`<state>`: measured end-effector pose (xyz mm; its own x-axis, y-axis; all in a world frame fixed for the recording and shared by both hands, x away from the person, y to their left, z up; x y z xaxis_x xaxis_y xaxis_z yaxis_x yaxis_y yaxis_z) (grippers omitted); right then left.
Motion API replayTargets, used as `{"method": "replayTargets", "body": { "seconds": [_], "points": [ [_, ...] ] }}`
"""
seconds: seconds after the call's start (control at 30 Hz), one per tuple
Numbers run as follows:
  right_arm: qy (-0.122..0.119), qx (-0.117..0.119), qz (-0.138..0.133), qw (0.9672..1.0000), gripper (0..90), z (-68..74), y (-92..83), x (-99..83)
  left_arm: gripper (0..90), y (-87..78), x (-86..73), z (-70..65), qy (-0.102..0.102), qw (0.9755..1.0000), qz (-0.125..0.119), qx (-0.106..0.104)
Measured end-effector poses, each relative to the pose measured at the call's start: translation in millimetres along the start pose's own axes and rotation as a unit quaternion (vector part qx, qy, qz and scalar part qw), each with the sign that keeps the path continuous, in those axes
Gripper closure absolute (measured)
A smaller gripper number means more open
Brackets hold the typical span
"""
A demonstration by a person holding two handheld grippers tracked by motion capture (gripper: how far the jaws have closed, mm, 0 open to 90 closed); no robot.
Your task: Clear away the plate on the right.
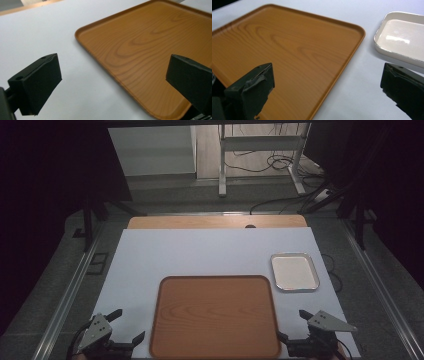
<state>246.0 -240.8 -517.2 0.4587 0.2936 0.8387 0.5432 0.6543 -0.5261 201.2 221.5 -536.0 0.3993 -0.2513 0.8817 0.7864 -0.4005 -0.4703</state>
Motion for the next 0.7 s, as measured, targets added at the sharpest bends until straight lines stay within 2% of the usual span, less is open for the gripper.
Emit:
{"method": "replayTargets", "body": {
  "seconds": [0.17, 0.43, 0.53, 0.7],
  "points": [
    [0.003, 0.0, -0.004, 1.0, 0.0, -4.4, 0.3, 1.2, 0.0, -1.6, -0.7, -0.1, -0.002, 1.0, -0.003, -0.001],
    [0.005, 0.0, 0.018, 0.9998, 0.0, -6.0, 4.8, -4.6, 0.0, 1.9, -3.1, -1.4, 0.001, 0.9999, 0.012, -0.003],
    [0.003, -0.003, 0.03, 0.9995, 0.0, -5.5, 7.3, -7.2, 0.3, 2.3, -4.2, -1.1, -0.01, 0.9997, 0.022, -0.011],
    [0.001, -0.004, 0.042, 0.9991, 0.0, -5.3, 9.9, -9.8, 1.0, 3.0, -4.6, -2.4, -0.005, 0.9996, 0.026, -0.013]
  ]
}}
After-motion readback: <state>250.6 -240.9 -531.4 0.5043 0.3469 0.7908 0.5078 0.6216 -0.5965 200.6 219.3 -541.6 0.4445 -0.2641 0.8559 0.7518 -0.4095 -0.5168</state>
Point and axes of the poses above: each handheld gripper's, and its own axes: y roughly forward along the jaws, x roughly out of its top, z roughly to its left, the point moved 8 cm from there along y, roughly forward along the jaws, and after that the axes turned 8 degrees about x, right-handed, at the moved point
